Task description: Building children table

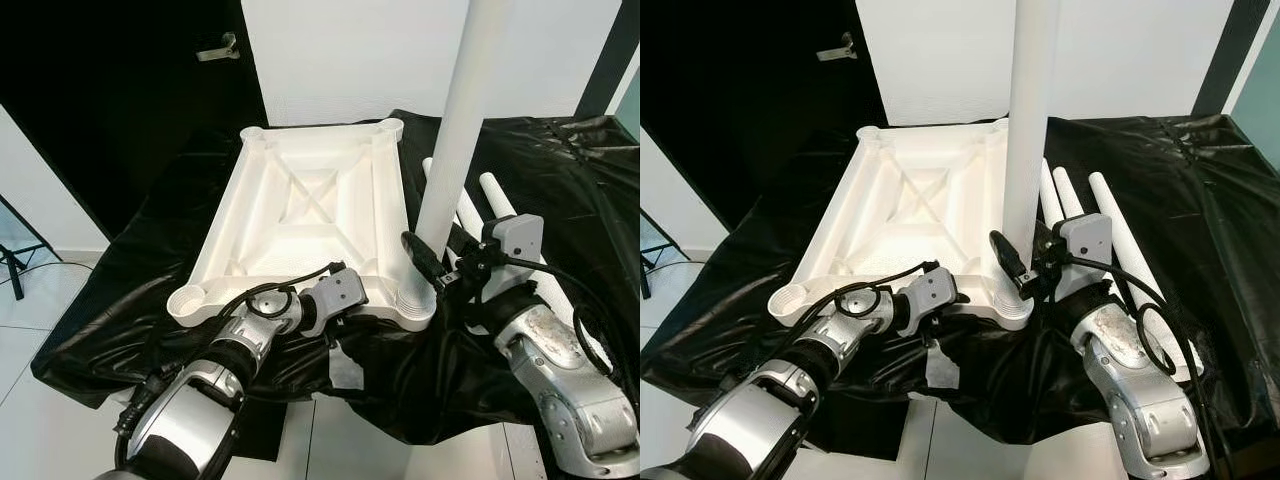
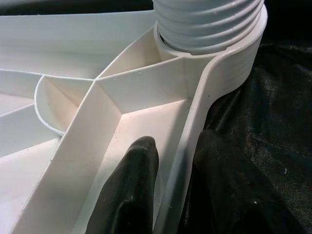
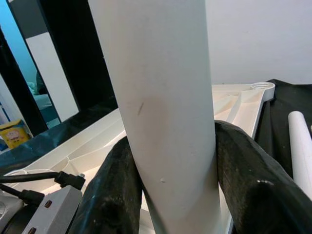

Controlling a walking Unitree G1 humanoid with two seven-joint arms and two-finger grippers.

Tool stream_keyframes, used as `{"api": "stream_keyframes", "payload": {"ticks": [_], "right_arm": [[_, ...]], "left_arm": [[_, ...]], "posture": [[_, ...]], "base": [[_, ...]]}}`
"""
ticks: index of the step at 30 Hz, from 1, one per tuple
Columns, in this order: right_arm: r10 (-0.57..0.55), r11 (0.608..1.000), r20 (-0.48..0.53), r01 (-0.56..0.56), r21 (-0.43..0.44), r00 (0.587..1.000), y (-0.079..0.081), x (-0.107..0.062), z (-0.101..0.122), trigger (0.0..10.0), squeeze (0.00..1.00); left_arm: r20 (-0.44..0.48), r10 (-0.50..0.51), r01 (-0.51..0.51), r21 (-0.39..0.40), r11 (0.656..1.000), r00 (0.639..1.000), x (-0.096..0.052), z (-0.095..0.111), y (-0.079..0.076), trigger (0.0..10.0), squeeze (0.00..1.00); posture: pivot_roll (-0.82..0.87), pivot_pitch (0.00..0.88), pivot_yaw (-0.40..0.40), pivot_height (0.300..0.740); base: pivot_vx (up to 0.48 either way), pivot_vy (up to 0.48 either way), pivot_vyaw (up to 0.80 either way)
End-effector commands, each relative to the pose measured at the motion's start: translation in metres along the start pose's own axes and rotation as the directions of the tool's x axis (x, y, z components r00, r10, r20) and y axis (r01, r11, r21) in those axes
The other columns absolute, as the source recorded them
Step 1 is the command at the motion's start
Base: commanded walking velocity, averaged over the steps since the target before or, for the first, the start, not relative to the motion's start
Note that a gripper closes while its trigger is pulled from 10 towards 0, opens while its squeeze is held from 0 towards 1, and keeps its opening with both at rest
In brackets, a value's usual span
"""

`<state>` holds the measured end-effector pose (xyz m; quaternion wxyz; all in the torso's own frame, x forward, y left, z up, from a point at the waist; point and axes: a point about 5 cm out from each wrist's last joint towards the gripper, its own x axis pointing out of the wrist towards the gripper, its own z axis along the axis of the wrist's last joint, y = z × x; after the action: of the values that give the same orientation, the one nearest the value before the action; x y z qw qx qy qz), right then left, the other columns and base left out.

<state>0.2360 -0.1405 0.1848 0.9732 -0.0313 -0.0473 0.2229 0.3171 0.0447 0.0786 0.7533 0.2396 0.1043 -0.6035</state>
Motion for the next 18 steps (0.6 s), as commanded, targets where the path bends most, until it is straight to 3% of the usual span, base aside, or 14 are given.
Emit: {"api": "stream_keyframes", "payload": {"ticks": [1, 3, 6, 11, 13, 18], "right_arm": [[0.007, 0.996, -0.329, 0.024, 0.09, 0.944, 0.007, -0.013, -0.059, 10.0, 0.0], [-0.117, 0.989, -0.309, 0.138, 0.047, 0.944, 0.002, -0.004, -0.058, 10.0, 0.0], [-0.117, 0.989, -0.309, 0.138, 0.047, 0.944, 0.002, -0.004, -0.058, 10.0, 0.0], [-0.165, 0.981, -0.331, 0.189, 0.042, 0.929, 0.008, 0.011, -0.066, 10.0, 0.0], [-0.195, 0.98, -0.311, 0.201, -0.013, 0.93, 0.009, 0.02, -0.065, 10.0, 0.0], [-0.227, 0.974, -0.272, 0.218, -0.062, 0.935, 0.008, 0.025, -0.062, 10.0, 0.0]], "left_arm": [[-0.075, -0.052, 0.047, -0.062, 0.997, 0.996, 0.006, -0.019, -0.017, 10.0, 0.0], [-0.075, -0.054, 0.05, -0.062, 0.997, 0.996, 0.007, -0.018, -0.018, 10.0, 0.0], [-0.075, -0.054, 0.05, -0.062, 0.997, 0.996, 0.007, -0.018, -0.018, 10.0, 0.0], [-0.074, -0.057, 0.053, -0.064, 0.997, 0.996, 0.008, -0.018, -0.019, 10.0, 0.0], [-0.074, -0.055, 0.049, -0.07, 0.996, 0.996, 0.008, -0.019, -0.019, 10.0, 0.0], [-0.074, -0.053, 0.047, -0.075, 0.996, 0.996, 0.008, -0.02, -0.02, 10.0, 0.0]], "posture": [[-0.16, 0.0, 0.071, 0.74], [-0.16, 0.0, 0.074, 0.74], [-0.16, 0.0, 0.074, 0.74], [-0.14, 0.002, 0.074, 0.74], [-0.13, 0.01, 0.072, 0.74], [-0.12, 0.018, 0.067, 0.74]], "base": [[0.0, 0.0, 0.0], [0.0, 0.0, 0.0], [0.0, 0.0, 0.0], [0.0, 0.0, 0.0], [0.0, 0.0, 0.0], [0.0, 0.0, 0.0]]}}
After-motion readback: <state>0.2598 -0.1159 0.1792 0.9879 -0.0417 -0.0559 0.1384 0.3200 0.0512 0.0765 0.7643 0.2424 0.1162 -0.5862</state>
